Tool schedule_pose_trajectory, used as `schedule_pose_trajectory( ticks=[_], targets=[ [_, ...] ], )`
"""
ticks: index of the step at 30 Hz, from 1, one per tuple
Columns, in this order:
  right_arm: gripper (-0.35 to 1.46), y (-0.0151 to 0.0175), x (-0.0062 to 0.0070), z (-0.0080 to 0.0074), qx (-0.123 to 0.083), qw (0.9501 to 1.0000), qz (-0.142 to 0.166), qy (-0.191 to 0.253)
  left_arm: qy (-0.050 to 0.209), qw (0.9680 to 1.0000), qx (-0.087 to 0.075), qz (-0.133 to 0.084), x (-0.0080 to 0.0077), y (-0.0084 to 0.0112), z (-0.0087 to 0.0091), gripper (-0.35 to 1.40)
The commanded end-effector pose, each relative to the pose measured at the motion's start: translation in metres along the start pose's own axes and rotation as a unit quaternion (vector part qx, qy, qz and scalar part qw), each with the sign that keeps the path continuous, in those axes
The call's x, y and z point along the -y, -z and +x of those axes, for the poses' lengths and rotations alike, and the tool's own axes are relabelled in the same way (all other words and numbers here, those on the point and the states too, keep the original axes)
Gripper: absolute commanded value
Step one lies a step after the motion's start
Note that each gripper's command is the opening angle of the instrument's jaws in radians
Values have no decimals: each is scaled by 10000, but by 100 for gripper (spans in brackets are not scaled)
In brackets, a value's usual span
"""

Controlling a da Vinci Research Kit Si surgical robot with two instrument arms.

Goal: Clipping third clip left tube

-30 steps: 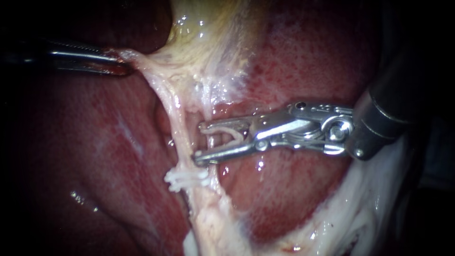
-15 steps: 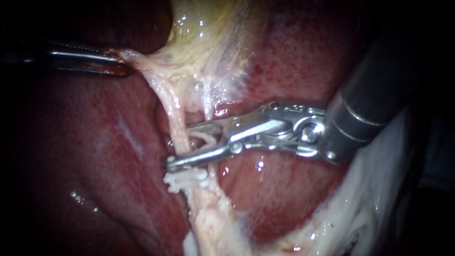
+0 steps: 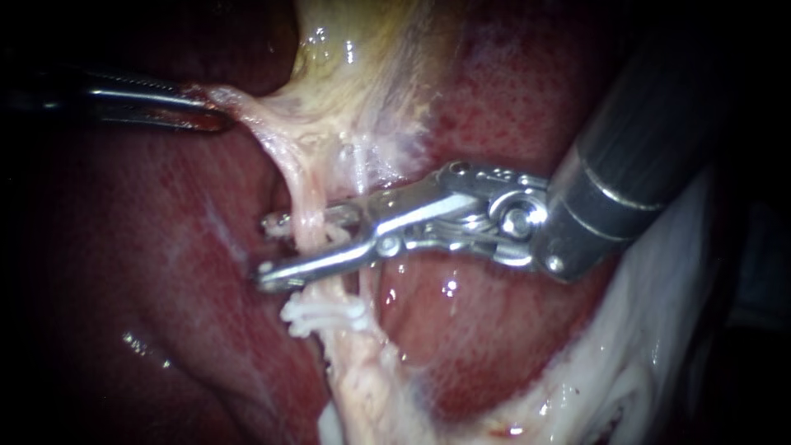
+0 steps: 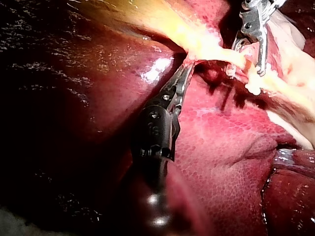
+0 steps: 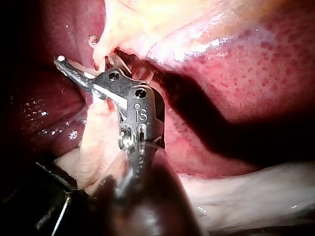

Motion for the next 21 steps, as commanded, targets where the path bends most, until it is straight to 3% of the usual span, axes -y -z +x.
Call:
schedule_pose_trajectory(
  ticks=[1,6,17,21],
  targets=[
    [43,0,2,2,-25,10000,-8,-1,1,10000,0,1,0,0,0,-35],
    [27,2,6,6,-52,10000,-53,-11,0,10000,0,1,0,0,0,-35],
    [-35,7,7,3,-41,9995,-85,-306,-1,10000,0,1,1,-1,0,-35],
    [-35,10,9,-1,-50,9976,-91,-679,-2,10000,0,1,1,-1,0,-35]
  ],
)
